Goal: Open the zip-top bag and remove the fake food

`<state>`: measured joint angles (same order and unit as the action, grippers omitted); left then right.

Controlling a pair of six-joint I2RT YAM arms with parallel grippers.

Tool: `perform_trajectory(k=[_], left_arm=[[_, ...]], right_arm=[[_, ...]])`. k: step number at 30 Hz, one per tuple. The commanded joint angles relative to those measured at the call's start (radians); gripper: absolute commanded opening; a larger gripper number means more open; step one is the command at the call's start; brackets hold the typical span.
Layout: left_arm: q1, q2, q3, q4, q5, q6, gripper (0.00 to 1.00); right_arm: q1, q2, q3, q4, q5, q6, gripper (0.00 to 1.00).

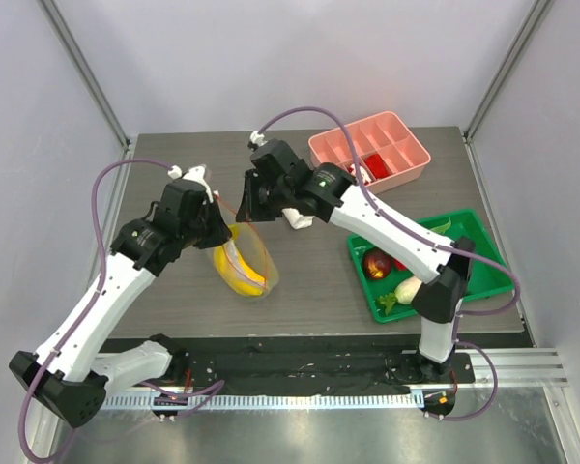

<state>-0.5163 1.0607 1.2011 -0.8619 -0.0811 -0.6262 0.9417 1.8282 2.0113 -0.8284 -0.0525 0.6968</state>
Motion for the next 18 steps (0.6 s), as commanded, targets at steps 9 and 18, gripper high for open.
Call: perform_trajectory(k=[9, 18], left_arm=[[0.004, 0.064, 0.080, 0.001, 0.017, -0.063, 0.00], [0.004, 0.051, 0.031, 0.038, 0.030, -0.127, 0.00]], right_arm=[[0.048, 0.022, -0.005, -0.104, 0.094, 0.197, 0.01], [0.049, 0.143, 0.096, -0.227, 0.200, 0.328, 0.01]])
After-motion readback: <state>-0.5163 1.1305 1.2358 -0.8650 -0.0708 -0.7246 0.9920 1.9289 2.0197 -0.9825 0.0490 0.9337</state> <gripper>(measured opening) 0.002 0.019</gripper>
